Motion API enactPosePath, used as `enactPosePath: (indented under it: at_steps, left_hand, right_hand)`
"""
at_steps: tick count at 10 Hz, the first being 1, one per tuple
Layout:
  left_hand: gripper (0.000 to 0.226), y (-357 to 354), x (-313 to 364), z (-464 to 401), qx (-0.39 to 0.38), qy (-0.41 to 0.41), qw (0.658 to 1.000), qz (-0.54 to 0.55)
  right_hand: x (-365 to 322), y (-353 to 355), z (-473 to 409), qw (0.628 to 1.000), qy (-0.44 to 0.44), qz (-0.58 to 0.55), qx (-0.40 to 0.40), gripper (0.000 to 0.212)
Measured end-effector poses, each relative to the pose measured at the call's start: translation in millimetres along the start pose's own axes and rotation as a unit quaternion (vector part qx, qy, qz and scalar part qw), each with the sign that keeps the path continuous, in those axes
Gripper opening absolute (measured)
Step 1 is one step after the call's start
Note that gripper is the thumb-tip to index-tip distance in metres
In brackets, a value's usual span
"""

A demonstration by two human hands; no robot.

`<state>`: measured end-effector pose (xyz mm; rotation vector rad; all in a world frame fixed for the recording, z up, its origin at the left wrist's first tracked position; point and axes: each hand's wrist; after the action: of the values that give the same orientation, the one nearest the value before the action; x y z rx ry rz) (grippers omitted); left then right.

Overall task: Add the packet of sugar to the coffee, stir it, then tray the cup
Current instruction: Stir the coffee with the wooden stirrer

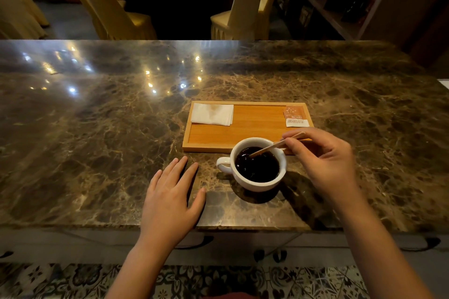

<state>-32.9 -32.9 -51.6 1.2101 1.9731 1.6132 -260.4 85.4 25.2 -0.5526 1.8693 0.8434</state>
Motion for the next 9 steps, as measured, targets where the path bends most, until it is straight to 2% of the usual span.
enactPosePath:
  at_steps: [2, 3, 4, 5, 7, 8, 9]
  left_hand:
    - [0.054, 0, 0, 0, 0.001, 0.0, 1.0, 0.001]
    - [0.054, 0, 1, 0, 0.002, -0.001, 1.0, -0.001]
    - [0.054, 1, 1, 0, 0.002, -0.001, 1.0, 0.0]
    - [0.055, 1, 1, 0, 0.002, 0.0, 1.0, -0.001]
    - [0.055, 1, 1, 0, 0.001, 0.0, 1.0, -0.002]
    - [0.055, 0, 1, 0, -0.001, 0.0, 1.0, -0.002]
    - [0.055, 0, 1, 0, 0.001, 0.0, 1.0, -0.002]
  right_hand:
    - [-5, 6, 1, 0.991, 0.069, 0.115, -0.012, 0.016]
    - [-11, 15, 1, 0.984, 0.082, 0.152, -0.045, 0.02]
    - [-15, 20, 2, 0.987, 0.061, 0.133, -0.068, 0.018]
    - [-14, 14, 5, 0.995, -0.004, 0.049, -0.083, 0.006]
    - [2, -10, 8, 0.999, -0.018, -0.045, -0.001, 0.014]
    - [6, -10, 7, 1.0, 0.014, -0.014, 0.025, 0.01]
    - [2, -2, 7, 0.993, 0.071, 0.091, 0.023, 0.018]
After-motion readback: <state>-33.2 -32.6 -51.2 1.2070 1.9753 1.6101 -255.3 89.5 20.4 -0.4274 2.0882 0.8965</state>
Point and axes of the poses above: each hand's wrist, its own z-axis away from the middle knuckle, its own y-axis out of the back of the hand, x = y × z, and after that the axes turned 8 degrees about -y, right-handed
